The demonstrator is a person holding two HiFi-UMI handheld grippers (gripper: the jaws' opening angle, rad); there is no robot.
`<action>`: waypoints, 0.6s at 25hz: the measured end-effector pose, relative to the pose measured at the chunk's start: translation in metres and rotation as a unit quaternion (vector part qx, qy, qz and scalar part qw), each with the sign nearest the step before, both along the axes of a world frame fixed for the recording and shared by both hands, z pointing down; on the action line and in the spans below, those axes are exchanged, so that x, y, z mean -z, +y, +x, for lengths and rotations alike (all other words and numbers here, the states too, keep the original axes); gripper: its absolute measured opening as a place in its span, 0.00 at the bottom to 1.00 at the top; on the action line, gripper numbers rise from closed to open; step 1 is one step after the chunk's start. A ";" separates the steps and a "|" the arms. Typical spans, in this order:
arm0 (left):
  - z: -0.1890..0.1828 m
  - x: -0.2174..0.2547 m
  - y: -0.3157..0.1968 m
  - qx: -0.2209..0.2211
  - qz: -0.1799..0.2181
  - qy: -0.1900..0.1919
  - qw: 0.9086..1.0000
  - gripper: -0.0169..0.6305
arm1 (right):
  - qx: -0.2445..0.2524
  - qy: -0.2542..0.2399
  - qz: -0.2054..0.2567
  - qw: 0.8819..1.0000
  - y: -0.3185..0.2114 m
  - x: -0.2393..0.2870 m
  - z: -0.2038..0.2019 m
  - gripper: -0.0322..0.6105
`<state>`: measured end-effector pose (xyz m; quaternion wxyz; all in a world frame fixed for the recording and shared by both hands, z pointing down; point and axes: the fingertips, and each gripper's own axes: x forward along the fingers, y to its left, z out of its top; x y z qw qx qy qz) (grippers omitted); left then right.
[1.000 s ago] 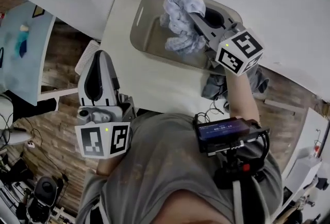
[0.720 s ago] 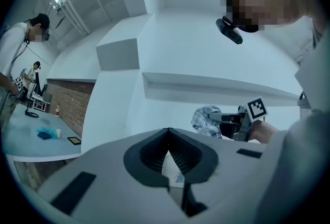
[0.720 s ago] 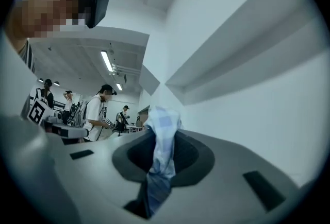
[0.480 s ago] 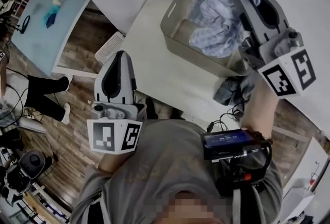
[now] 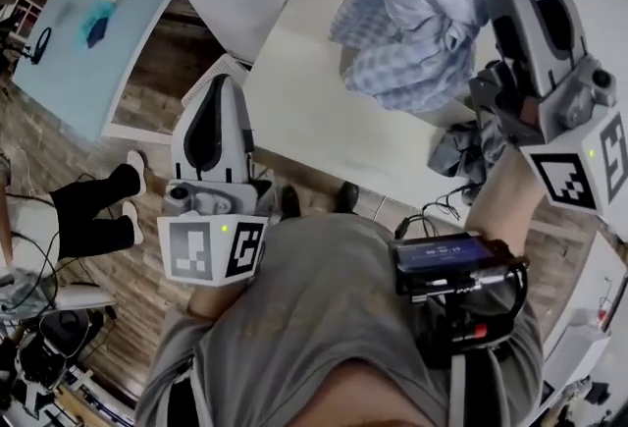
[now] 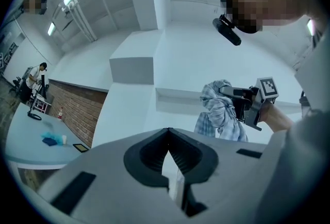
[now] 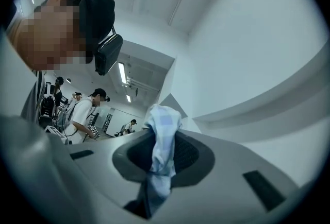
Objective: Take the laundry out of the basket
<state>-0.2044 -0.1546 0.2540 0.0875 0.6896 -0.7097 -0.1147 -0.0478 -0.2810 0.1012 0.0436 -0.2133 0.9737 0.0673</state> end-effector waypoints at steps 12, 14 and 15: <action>0.007 -0.011 -0.005 -0.032 -0.011 0.008 0.999 0.04 | -0.025 0.038 -0.088 0.995 0.017 -0.107 0.002 0.14; 0.009 -0.010 -0.006 -0.038 -0.015 0.004 0.999 0.04 | -0.029 0.044 -0.107 0.993 0.022 -0.132 0.004 0.14; 0.010 -0.009 -0.007 -0.041 -0.017 0.004 0.999 0.04 | -0.032 0.048 -0.115 0.992 0.025 -0.144 0.005 0.14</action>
